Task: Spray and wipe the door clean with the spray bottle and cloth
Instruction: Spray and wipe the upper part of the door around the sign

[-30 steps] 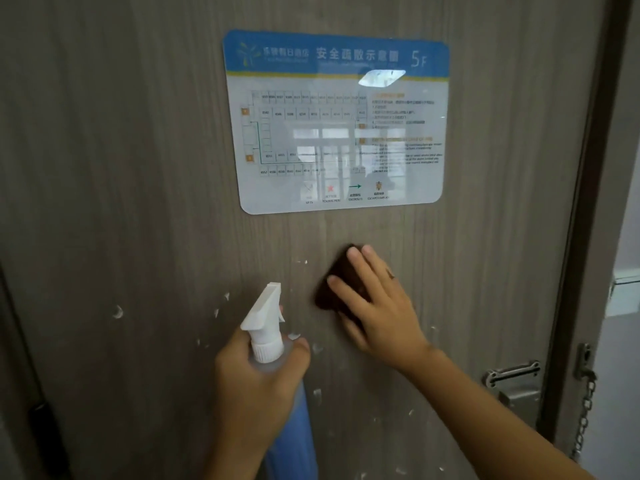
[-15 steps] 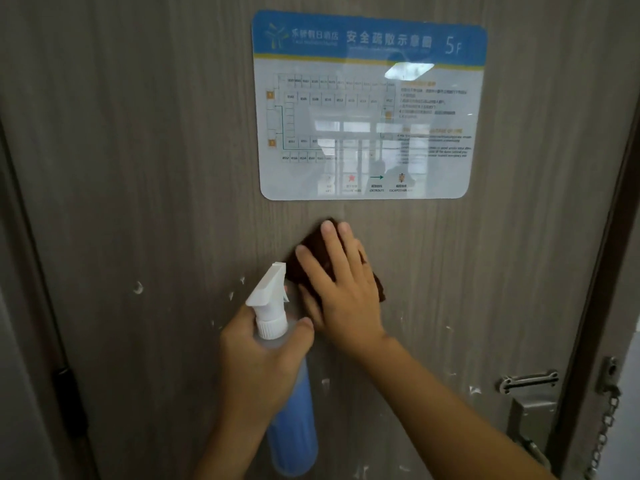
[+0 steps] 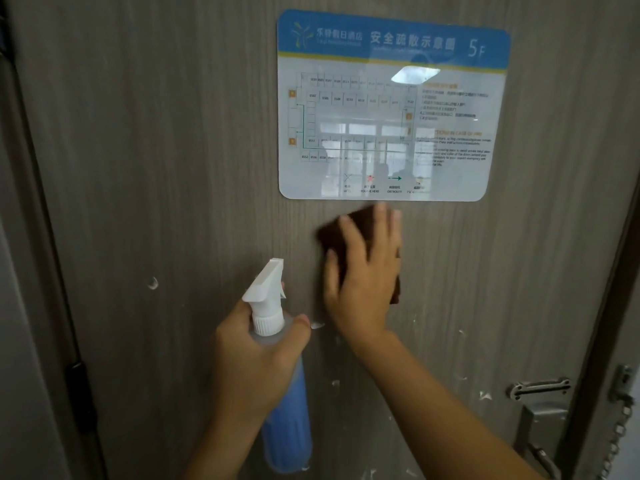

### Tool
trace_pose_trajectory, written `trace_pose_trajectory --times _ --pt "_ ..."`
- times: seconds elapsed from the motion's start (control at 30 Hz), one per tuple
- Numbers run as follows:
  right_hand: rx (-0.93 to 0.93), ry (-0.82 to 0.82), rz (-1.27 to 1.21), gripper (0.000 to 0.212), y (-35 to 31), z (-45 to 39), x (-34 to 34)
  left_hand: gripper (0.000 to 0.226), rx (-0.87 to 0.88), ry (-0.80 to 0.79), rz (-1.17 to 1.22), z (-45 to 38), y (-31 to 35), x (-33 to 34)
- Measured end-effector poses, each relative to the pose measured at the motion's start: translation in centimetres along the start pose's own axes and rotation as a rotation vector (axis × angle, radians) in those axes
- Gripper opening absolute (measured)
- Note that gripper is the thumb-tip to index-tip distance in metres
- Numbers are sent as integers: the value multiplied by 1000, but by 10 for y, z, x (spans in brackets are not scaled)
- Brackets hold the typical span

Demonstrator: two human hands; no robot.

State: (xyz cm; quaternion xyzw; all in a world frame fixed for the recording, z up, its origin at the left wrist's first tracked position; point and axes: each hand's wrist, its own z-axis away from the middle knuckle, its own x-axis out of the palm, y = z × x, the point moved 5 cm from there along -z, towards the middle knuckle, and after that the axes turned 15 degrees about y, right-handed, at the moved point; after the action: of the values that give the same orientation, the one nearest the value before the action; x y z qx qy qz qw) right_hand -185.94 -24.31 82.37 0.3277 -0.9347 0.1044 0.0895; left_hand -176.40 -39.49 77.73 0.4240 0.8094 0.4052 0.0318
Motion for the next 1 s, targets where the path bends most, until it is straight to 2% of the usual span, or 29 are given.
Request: trace_pose_trajectory --times 0.1,0.17,0.2,0.27,0.4,0.47,0.5,0.57,0.67,0.77,0.87,1.0 --pt "-383 -225 -77 46 -2 19 -3 24 -2 -2 -5 -1 -1 1" --pt "-490 -314 -71 46 20 26 -17 26 -5 -2 -5 0 -3 0" --pt "-474 -323 -54 47 33 25 -25 26 -11 -1 -9 1 -5 -2" --pt "-318 -258 -31 48 56 18 -39 29 -17 -4 -15 2 -9 -6" --pt "152 28 4 45 48 2 -30 32 -7 6 -28 3 -9 -8" --pt "260 113 14 45 24 -5 -14 31 -5 25 -27 3 -6 -7" --pt "244 117 7 44 12 -7 -6 31 -5 32 -30 3 -5 -6" --pt "61 43 -35 44 -7 -5 5 28 -7 43 -39 4 -4 -4" --pt "-263 -173 -120 46 -9 12 6 29 -5 44 -54 6 -5 0" --pt "-382 -294 -157 46 25 21 -13 32 -19 39 -58 10 -5 5" --pt "-275 -226 -108 46 75 11 -42 32 -39 36 -52 16 -5 11" --pt "187 55 -25 43 129 -12 -69 30 -28 27 -62 25 -4 19"
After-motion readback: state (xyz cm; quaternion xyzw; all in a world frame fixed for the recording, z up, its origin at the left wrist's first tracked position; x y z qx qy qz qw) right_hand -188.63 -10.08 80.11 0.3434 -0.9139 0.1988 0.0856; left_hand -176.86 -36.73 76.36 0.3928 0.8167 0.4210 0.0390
